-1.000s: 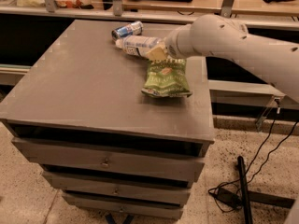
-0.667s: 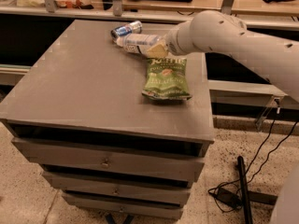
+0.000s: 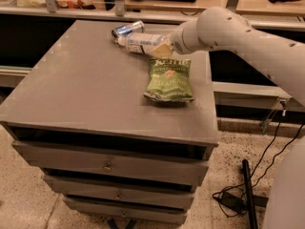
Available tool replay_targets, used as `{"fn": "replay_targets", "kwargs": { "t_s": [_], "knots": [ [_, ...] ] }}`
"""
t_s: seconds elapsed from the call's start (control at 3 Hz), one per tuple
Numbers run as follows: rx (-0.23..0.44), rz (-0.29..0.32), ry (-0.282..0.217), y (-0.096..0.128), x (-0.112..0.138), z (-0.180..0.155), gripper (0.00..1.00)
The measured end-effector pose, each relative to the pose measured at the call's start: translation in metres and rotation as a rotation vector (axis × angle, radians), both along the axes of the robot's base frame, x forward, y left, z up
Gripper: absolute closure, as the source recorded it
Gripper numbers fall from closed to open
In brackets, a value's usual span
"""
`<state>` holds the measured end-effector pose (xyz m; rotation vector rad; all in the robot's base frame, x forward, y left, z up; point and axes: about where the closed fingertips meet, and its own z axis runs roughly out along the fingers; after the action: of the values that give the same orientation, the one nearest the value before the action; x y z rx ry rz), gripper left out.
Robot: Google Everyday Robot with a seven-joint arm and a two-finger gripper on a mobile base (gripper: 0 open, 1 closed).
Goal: Move blue plastic bottle near redbull can
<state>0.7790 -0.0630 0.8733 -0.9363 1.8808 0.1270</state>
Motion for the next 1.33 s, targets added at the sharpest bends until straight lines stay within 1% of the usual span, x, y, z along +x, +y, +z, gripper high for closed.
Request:
{"fn": "replay_targets", "kwargs": {
  "t_s": [0.67,1.0,1.33],
  "knots": [
    [-0.016,0.029,0.011,0.0,0.004,-0.004,0.15],
    [-0.027,0.03,0.015,-0.006,0.0,-0.002,0.0],
    [-0.038,0.027,0.022,-0.012,-0.009,0.0,0.0]
  ]
}}
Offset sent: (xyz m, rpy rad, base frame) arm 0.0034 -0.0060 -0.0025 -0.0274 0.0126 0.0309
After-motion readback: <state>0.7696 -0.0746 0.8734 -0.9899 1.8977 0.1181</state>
